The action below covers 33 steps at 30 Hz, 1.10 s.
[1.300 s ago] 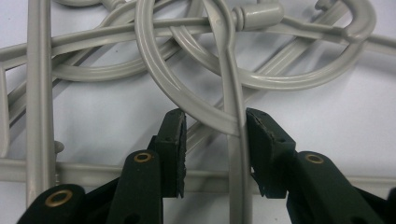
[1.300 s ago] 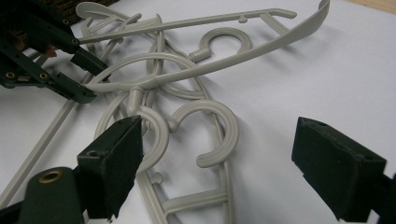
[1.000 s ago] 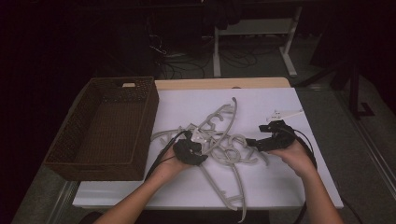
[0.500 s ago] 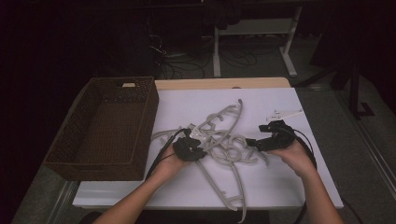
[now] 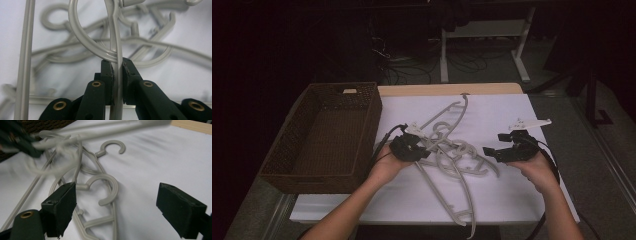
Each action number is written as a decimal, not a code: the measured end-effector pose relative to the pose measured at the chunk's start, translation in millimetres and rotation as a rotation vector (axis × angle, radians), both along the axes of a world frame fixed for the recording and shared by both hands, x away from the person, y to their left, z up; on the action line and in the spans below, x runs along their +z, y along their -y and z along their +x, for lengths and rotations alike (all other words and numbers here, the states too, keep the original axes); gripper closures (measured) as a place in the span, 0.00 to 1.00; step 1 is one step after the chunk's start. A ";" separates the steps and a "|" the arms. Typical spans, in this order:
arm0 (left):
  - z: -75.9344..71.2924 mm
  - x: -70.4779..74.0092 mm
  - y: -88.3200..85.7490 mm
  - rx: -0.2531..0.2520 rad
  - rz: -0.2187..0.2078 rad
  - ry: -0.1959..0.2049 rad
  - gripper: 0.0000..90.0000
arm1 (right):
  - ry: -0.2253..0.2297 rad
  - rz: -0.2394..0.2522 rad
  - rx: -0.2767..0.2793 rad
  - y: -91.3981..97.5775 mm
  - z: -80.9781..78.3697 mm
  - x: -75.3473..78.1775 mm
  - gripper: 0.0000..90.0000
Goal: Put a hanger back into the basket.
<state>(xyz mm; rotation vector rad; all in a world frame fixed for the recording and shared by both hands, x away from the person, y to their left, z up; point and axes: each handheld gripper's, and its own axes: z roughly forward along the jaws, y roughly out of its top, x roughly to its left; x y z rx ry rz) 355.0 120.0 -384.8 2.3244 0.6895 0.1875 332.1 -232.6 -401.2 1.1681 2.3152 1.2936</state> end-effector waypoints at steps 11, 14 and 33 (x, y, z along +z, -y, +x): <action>12.6 84.7 -50.7 0.035 -0.044 0.044 0.91 | -0.022 0.014 -0.001 5.2 -15.4 -17.7 0.14; 16.4 101.7 -74.4 0.051 -0.052 0.046 0.91 | -0.023 0.011 -0.002 4.6 -15.1 -19.9 0.13; 2.4 107.8 -231.7 0.162 -0.071 0.027 0.91 | -0.027 -0.009 -0.046 5.4 -9.7 -26.2 0.09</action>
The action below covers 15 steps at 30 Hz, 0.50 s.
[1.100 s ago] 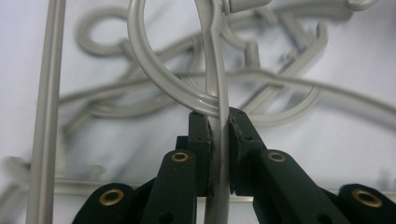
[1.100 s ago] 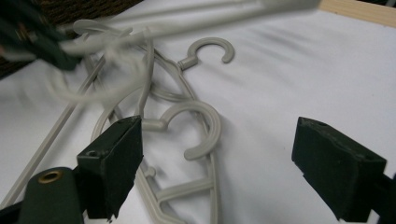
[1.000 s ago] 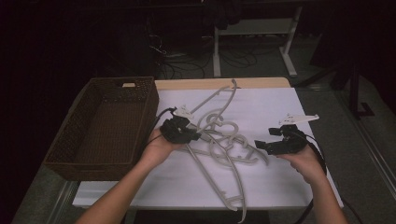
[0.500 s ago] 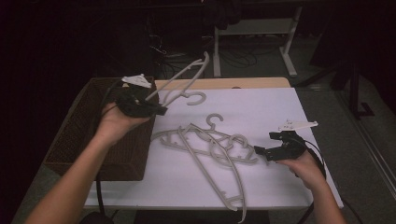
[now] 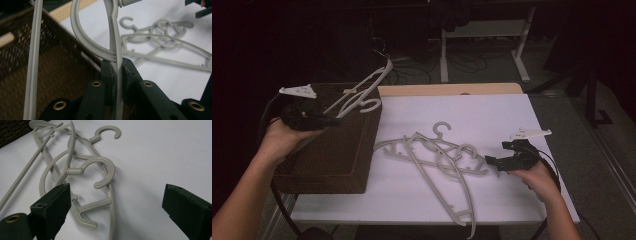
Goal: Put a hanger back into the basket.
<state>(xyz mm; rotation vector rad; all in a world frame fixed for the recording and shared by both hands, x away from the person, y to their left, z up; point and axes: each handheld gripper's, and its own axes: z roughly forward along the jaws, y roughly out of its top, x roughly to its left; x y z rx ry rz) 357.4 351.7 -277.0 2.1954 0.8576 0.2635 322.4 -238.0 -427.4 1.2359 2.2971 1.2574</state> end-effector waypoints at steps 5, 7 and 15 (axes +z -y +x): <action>-7.2 -11.7 -24.1 0.012 0.010 -0.034 0.91 | -0.002 -0.009 -0.001 -0.2 0.9 -1.3 0.09; -8.9 -15.9 -33.4 0.017 0.014 -0.048 0.91 | -0.003 -0.013 0.000 -0.4 1.3 -1.7 0.09; -9.3 -28.4 -56.4 0.051 0.014 -0.083 0.91 | -0.007 -0.017 -0.002 -1.0 1.9 -2.3 0.09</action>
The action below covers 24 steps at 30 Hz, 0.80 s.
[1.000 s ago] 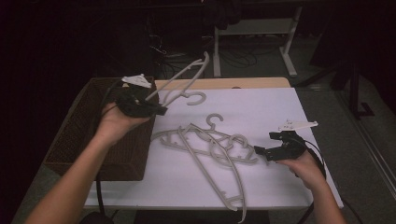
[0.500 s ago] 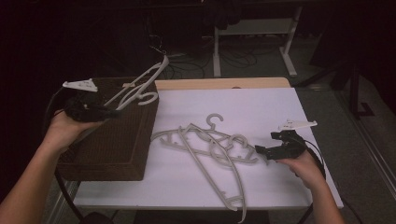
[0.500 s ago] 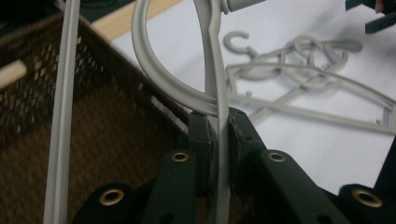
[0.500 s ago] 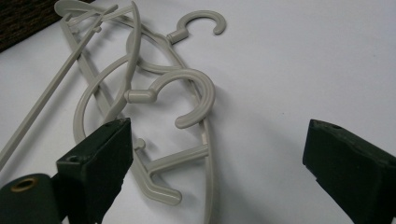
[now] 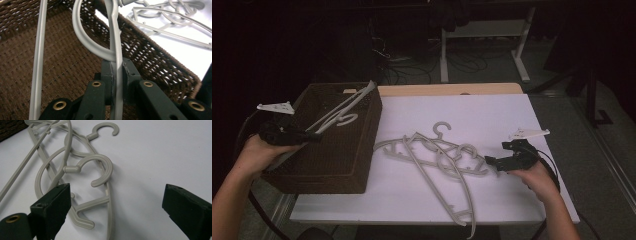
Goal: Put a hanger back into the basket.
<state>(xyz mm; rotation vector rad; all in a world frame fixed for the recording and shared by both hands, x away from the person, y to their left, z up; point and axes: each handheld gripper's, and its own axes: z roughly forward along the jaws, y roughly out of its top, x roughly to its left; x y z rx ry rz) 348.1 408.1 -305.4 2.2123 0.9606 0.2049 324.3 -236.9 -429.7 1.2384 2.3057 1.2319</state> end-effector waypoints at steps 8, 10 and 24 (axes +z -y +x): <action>13.6 -20.8 -0.6 0.000 0.031 -0.041 0.90 | -0.001 -0.007 0.005 -1.5 0.6 -0.4 0.09; 19.8 -26.8 3.6 -0.019 0.052 -0.059 0.90 | 0.002 -0.007 0.008 -1.9 0.7 -0.1 0.09; 24.5 -39.2 -4.6 0.004 0.043 -0.085 0.66 | 0.012 -0.003 0.011 -2.6 2.8 4.7 0.09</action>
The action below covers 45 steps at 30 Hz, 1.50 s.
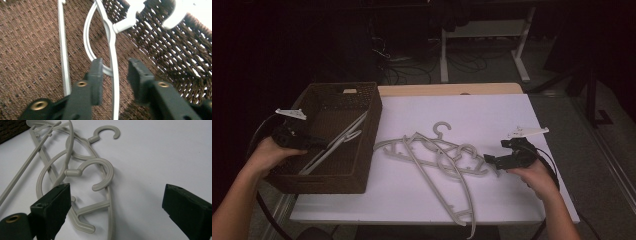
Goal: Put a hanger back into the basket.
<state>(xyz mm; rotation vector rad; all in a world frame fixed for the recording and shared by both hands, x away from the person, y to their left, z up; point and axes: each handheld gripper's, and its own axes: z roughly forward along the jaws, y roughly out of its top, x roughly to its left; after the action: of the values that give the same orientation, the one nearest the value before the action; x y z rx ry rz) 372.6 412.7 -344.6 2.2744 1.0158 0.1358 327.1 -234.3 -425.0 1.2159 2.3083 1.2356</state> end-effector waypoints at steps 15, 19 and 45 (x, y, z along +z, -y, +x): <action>-6.5 12.8 15.8 0.078 -0.112 0.091 0.30 | 0.002 -0.006 0.011 -1.6 -0.6 0.4 0.09; -7.4 21.9 32.8 0.073 -0.147 0.118 0.29 | 0.004 -0.008 0.012 -0.8 -0.6 1.2 0.09; -10.6 6.5 240.7 -0.130 -0.135 0.160 0.98 | 0.010 -0.003 0.038 -3.3 1.0 2.0 0.09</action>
<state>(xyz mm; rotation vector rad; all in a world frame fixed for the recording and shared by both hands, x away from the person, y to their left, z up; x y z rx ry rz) 362.0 172.0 -338.1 2.1615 0.7694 0.1858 328.1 -231.0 -422.9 1.1671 2.3358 1.2476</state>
